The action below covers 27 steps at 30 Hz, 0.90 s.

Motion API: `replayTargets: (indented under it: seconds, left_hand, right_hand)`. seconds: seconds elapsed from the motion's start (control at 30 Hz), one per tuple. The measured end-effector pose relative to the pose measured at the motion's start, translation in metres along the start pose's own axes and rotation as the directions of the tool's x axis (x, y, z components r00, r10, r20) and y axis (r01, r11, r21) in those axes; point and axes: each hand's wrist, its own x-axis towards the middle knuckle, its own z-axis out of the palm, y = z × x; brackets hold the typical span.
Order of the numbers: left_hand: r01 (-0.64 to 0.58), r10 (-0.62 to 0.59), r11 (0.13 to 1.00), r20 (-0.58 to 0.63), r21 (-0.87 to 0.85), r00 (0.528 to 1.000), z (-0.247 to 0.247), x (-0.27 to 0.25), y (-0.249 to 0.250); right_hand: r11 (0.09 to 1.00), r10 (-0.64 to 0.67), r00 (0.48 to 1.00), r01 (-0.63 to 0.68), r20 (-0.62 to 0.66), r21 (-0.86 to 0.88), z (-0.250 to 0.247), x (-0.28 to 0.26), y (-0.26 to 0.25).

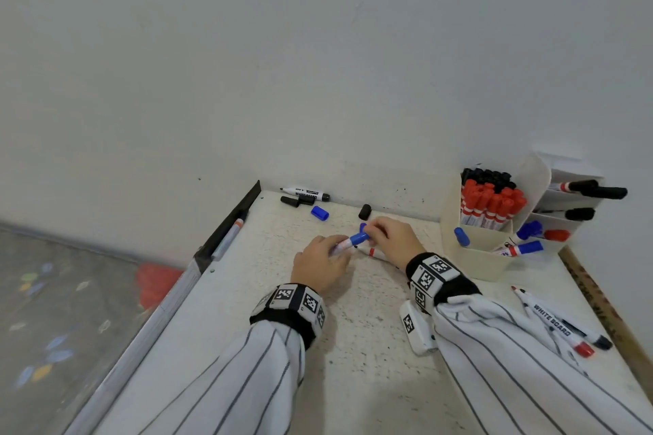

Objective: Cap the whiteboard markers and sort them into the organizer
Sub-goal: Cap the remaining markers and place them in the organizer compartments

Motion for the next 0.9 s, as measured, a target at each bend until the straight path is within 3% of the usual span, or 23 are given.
replayTargets:
  seconds: [0.07,0.17,0.27,0.5,0.7,0.9]
  left_hand:
    - [-0.034,0.033,0.992,-0.011,-0.125,0.999,0.000,-0.001,0.000]
    - [-0.040,0.035,0.986,-0.033,-0.163,0.999,-0.001,0.001,0.000]
    - [-0.046,0.044,0.990,-0.021,-0.133,0.999,0.000,0.001,-0.003]
    - [-0.066,0.066,0.998,0.033,0.012,0.997,-0.002,-0.003,-0.001]
    - [-0.111,0.112,0.992,-0.021,0.065,0.993,-0.005,-0.003,0.000]
    - [-0.143,0.143,0.989,0.000,0.035,0.990,-0.005,-0.005,0.001]
  right_hand:
    - [1.000,0.006,1.000,-0.007,-0.030,-0.031,-0.002,-0.005,0.002]
    - [0.999,-0.003,0.999,0.005,-0.047,0.040,-0.003,-0.011,0.008]
    - [0.994,-0.009,0.999,0.012,-0.030,0.112,-0.005,-0.014,0.014]
    - [0.996,0.005,1.000,-0.007,0.031,0.084,-0.008,-0.020,0.014]
    - [0.995,0.038,0.997,-0.031,0.071,-0.100,-0.007,-0.018,0.007]
    - [0.990,0.037,0.993,-0.021,0.113,-0.137,-0.012,-0.019,0.005]
